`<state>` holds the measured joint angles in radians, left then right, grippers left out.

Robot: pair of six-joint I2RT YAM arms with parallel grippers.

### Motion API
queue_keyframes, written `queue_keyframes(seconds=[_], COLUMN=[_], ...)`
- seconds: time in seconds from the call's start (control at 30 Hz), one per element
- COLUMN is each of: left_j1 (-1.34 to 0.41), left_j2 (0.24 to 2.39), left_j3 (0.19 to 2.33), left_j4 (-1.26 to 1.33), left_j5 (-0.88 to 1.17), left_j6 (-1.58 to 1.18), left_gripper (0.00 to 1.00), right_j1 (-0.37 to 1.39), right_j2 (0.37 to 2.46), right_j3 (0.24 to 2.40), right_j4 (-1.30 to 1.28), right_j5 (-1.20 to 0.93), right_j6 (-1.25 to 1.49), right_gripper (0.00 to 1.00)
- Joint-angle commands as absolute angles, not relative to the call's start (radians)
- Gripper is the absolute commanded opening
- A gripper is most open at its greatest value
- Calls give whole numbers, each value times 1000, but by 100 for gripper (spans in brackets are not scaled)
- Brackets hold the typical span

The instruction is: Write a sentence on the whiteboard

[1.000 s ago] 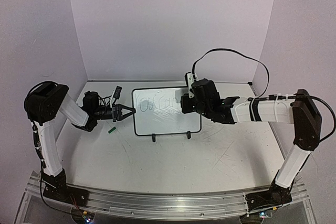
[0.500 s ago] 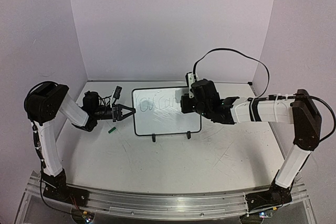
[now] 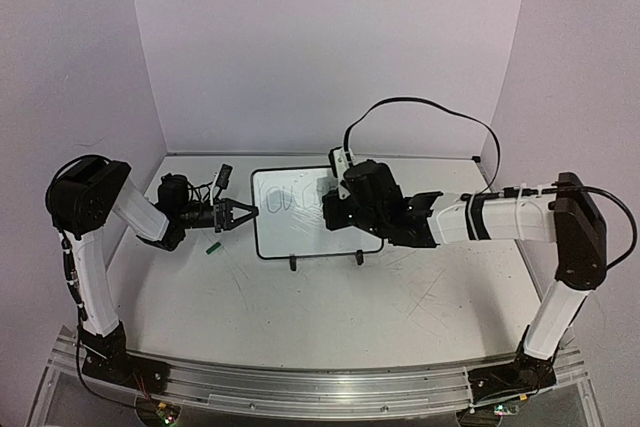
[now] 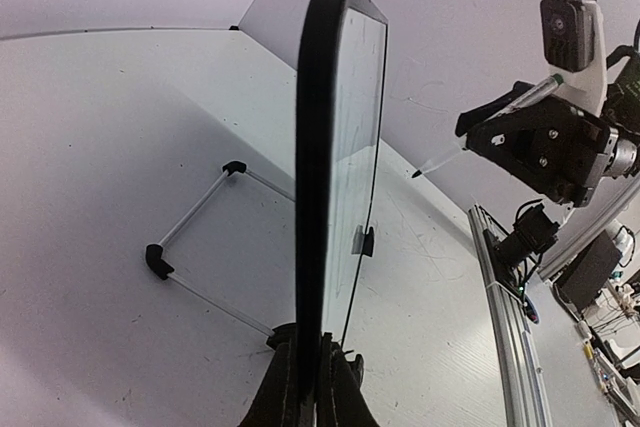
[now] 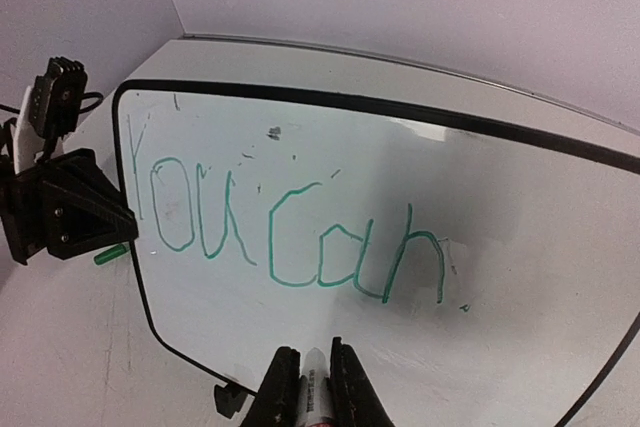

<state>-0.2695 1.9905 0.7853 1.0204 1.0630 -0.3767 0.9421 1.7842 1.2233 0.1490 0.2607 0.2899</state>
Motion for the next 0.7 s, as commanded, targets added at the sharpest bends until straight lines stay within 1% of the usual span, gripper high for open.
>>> queue_keyframes(seconds=[0.0,0.23,0.4,0.67], left_j1=[-260,-260,-259,-259], left_j2=[1956,1956,1962,1974], left_j3=[799,799,805,814], left_j4=[995,994,994,992], left_j5=[1028,1028,1031,1034], left_j6=[-360,-360,-364,-365], left_gripper=[0,0,0,0], right_j1=[902,846,843,841], right_j2=[1666,1686,1731,1740], right_j3=[1203,1188,1221,1213], right_j4=[179,161,163,166], right_j5=[306,327,315,312], right_j6=[265,236,232,239], right_gripper=[0,0,0,0])
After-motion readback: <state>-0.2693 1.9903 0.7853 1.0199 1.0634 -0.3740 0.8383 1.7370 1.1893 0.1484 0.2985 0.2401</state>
